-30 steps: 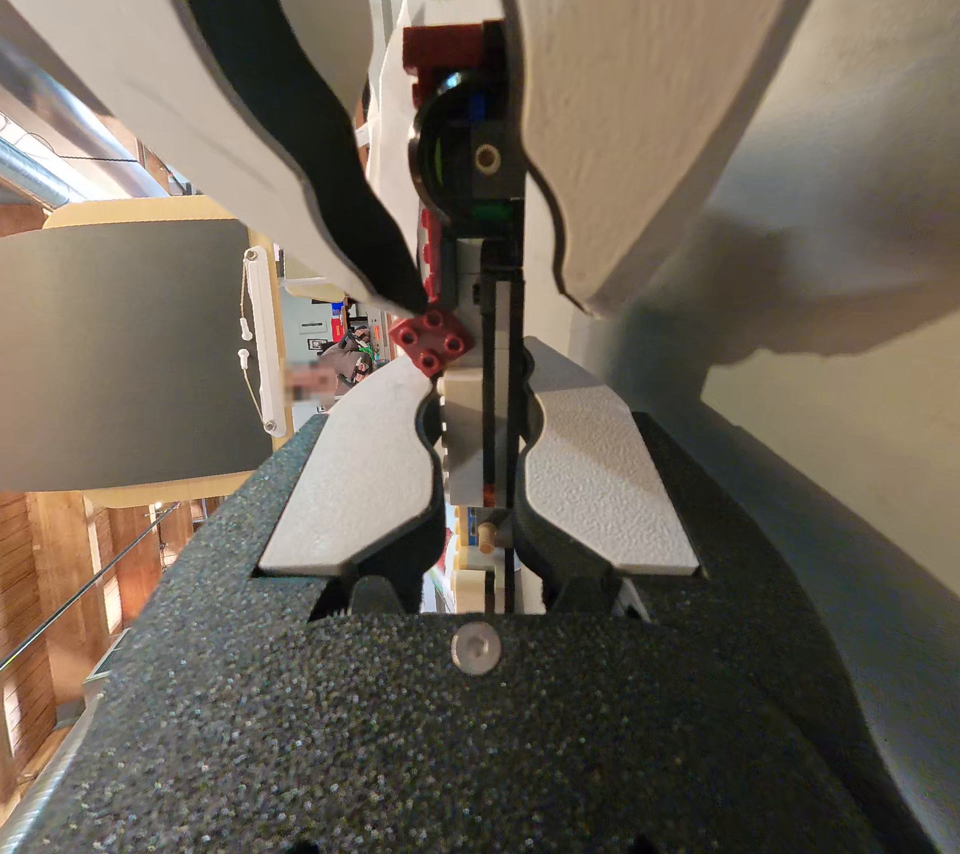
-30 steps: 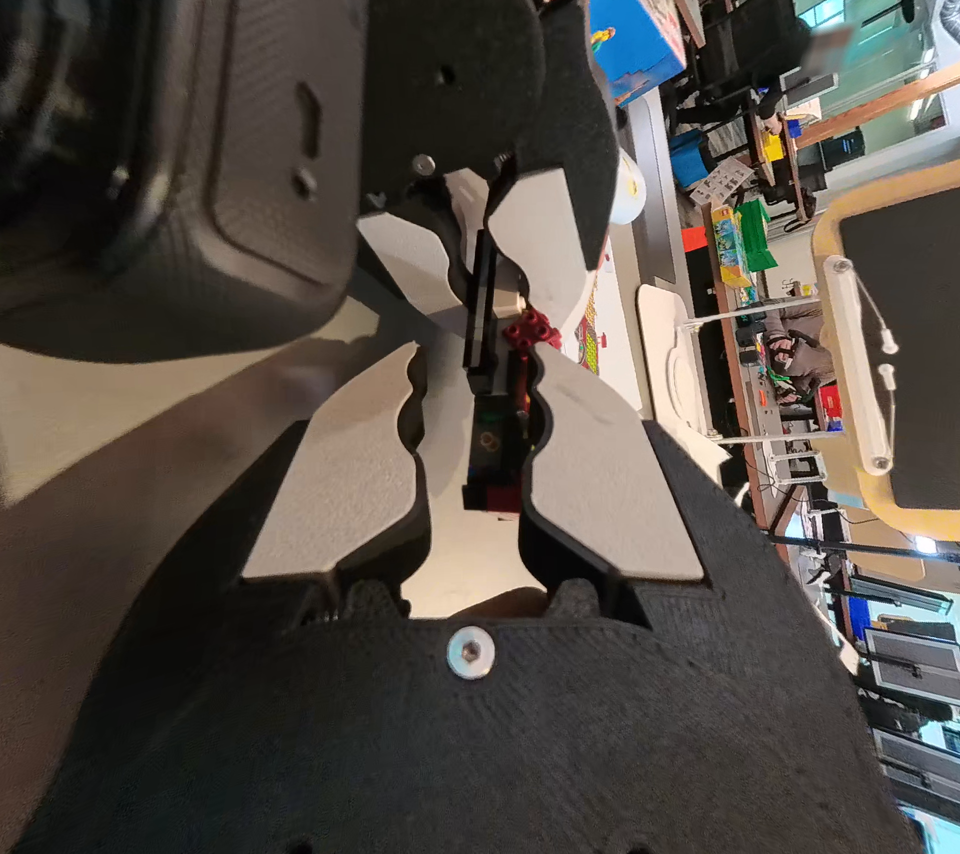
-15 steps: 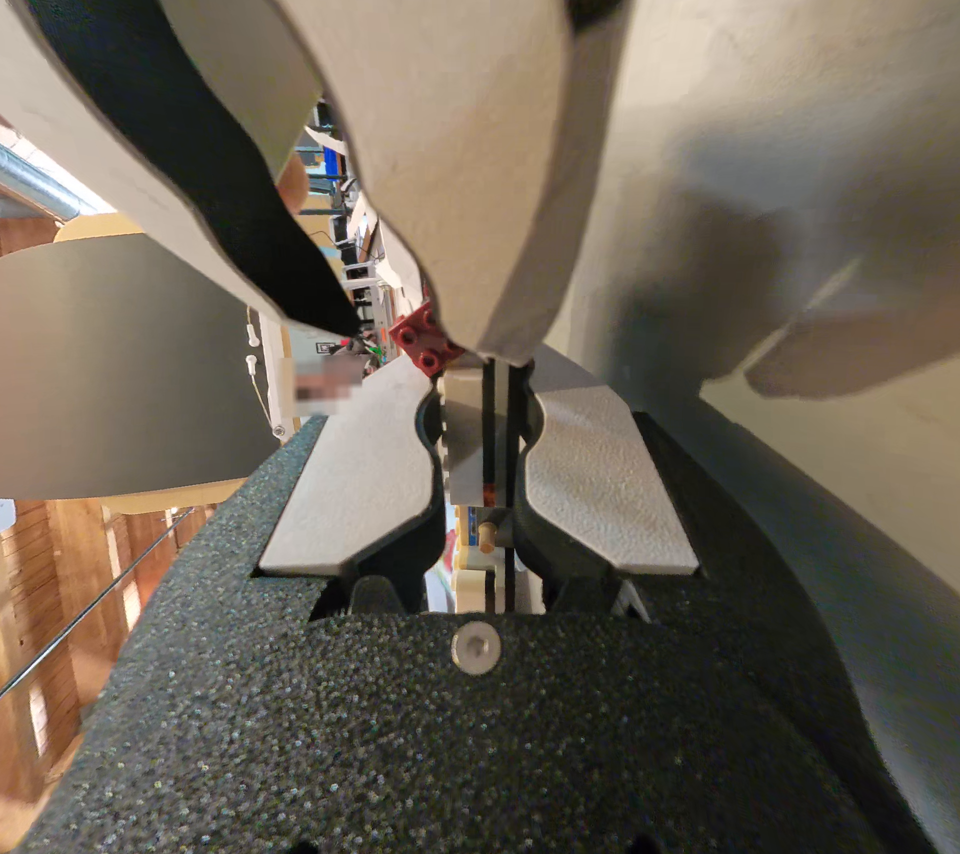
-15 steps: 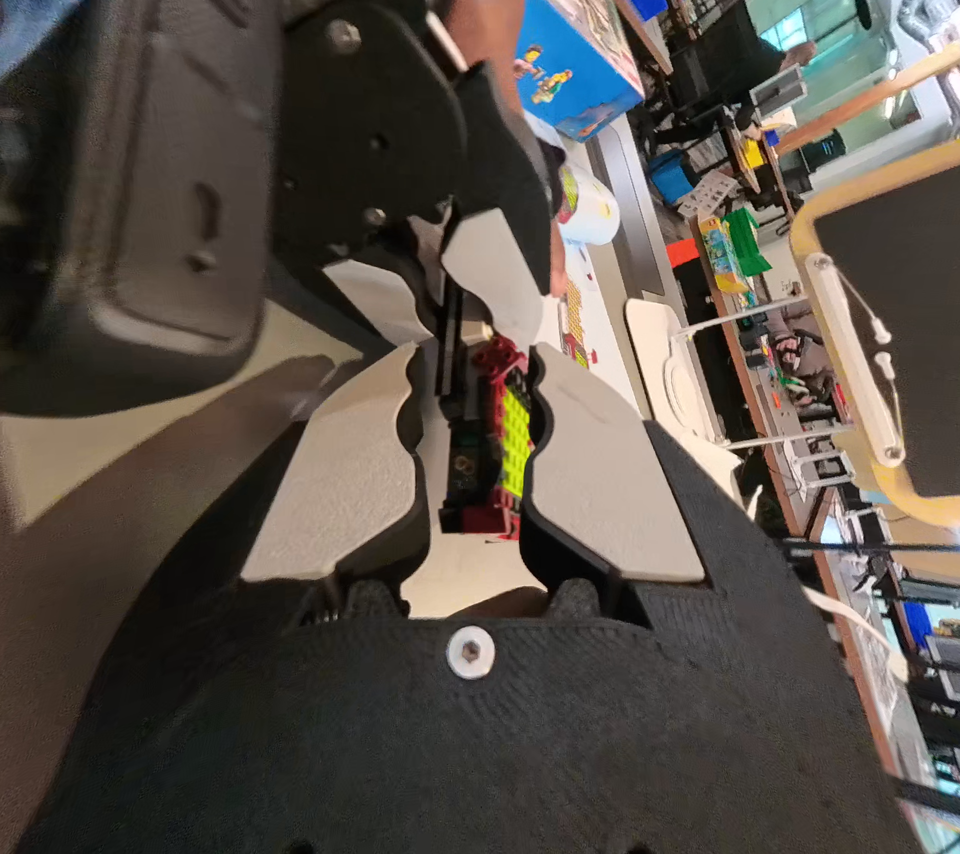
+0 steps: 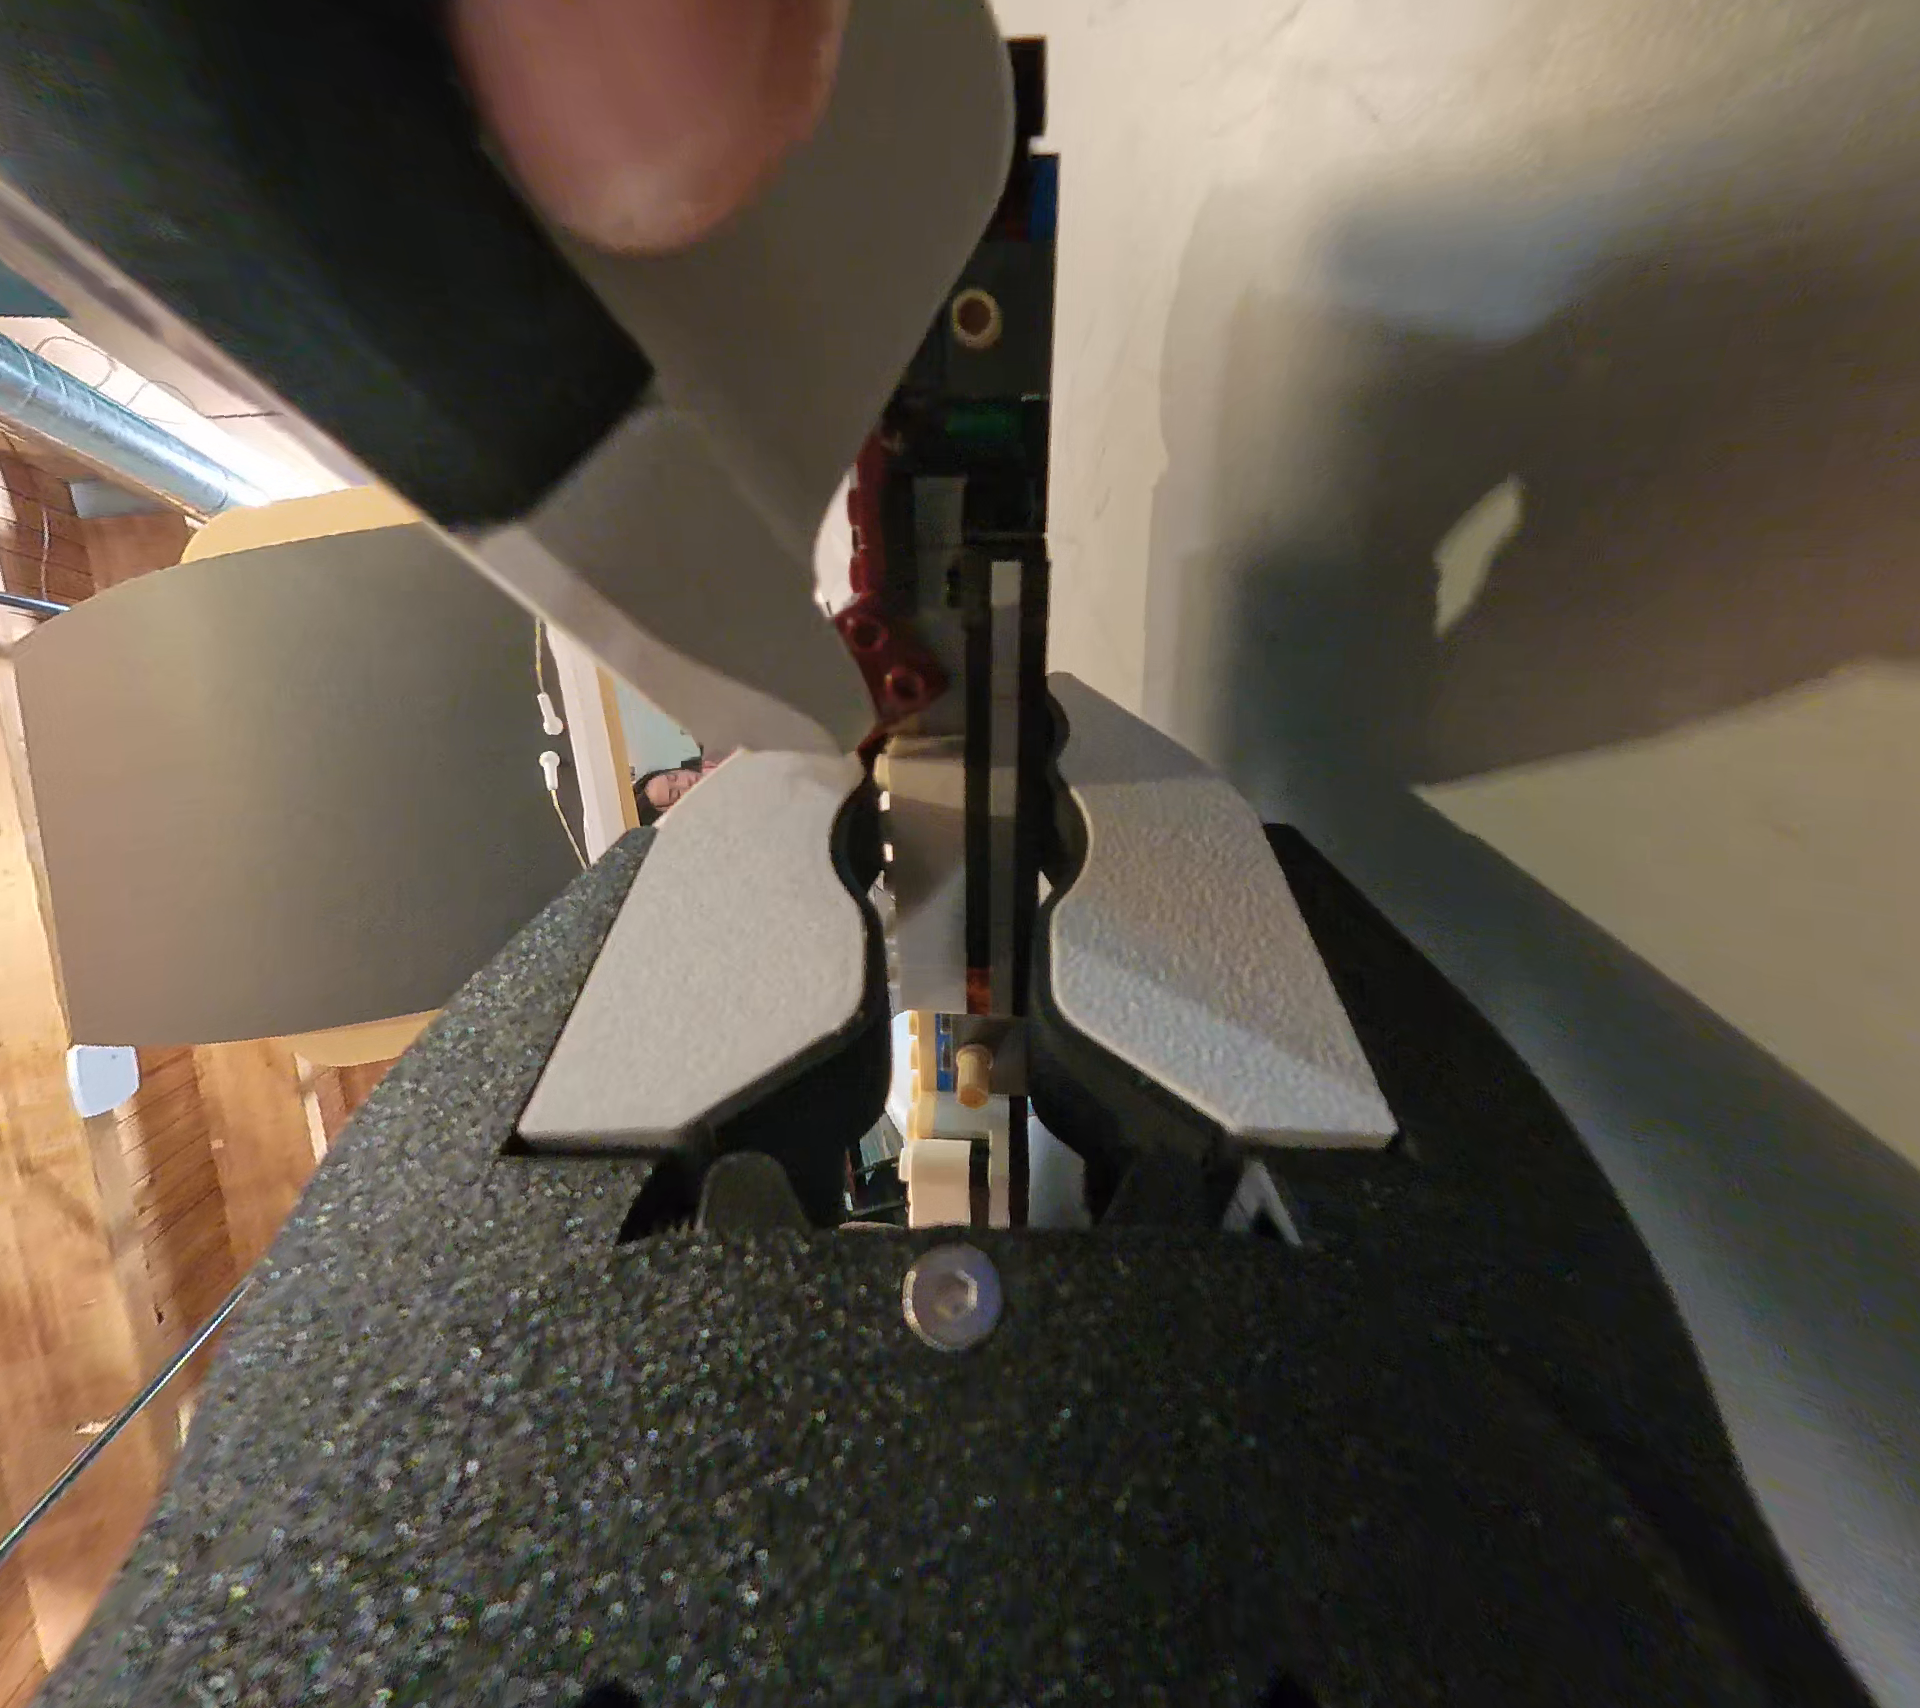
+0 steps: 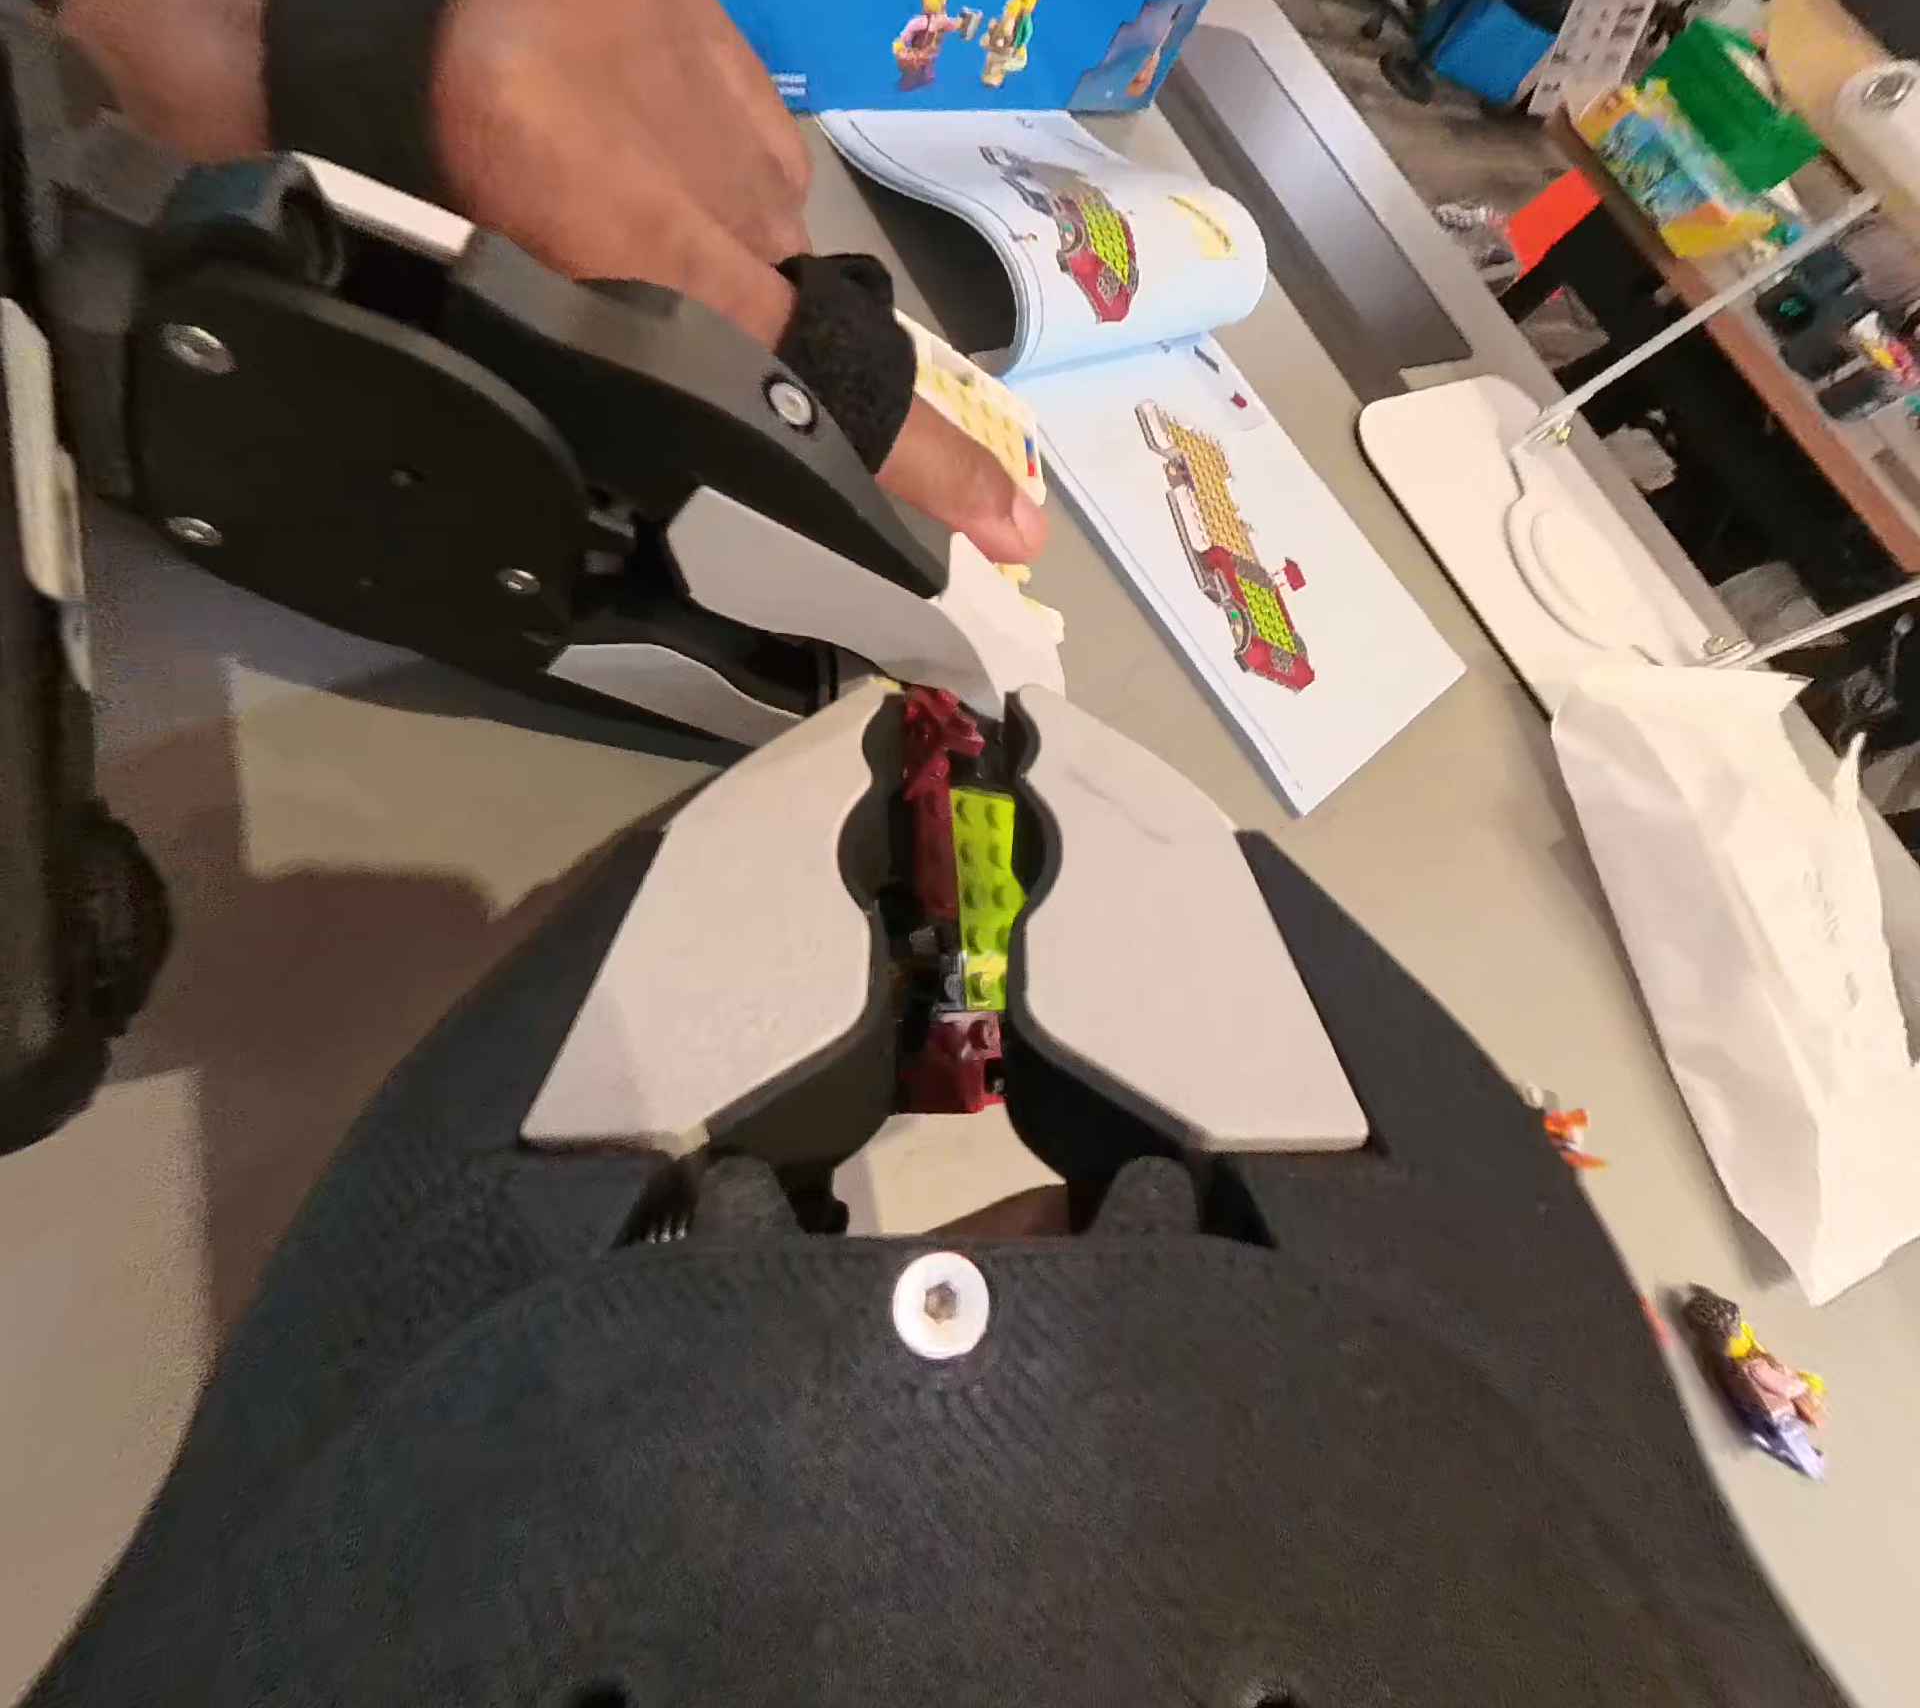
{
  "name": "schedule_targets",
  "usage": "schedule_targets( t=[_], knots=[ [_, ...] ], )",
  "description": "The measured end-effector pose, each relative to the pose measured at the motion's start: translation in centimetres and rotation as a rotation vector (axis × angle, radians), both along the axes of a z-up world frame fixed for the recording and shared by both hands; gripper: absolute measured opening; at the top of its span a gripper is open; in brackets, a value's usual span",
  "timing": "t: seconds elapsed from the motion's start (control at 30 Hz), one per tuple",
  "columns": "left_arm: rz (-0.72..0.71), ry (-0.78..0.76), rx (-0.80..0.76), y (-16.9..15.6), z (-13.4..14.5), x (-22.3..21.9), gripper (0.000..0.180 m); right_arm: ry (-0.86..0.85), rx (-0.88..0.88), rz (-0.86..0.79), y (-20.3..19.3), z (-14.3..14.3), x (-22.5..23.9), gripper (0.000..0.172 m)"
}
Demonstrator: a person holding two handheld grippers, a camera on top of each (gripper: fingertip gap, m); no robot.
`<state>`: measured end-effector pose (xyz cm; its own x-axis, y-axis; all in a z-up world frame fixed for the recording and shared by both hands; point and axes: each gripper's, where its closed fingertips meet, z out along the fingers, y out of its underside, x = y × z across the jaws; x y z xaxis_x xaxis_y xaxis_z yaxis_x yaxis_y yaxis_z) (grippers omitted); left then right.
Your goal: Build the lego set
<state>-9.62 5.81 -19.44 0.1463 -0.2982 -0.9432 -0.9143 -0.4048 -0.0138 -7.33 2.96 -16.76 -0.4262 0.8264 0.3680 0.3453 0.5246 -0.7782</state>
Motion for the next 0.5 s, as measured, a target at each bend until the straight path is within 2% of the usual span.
schedule_targets(
  t=[0.27, 0.3, 0.5],
  knots=[
    [0.008, -0.008, -0.007, -0.08, -0.22, -0.21, 0.025, -0.025, -0.057, -0.039, -0.07, -0.11, 0.01, 0.006],
    [0.012, -0.011, -0.004, -0.09, -0.17, -0.29, 0.025, -0.024, -0.084, -0.045, -0.17, -0.02, -0.03, 0.000],
    [0.016, -0.020, -0.004, -0.16, -0.27, -0.40, 0.025, -0.020, -0.125, -0.082, -0.24, -0.15, -0.30, 0.000]
  ],
)
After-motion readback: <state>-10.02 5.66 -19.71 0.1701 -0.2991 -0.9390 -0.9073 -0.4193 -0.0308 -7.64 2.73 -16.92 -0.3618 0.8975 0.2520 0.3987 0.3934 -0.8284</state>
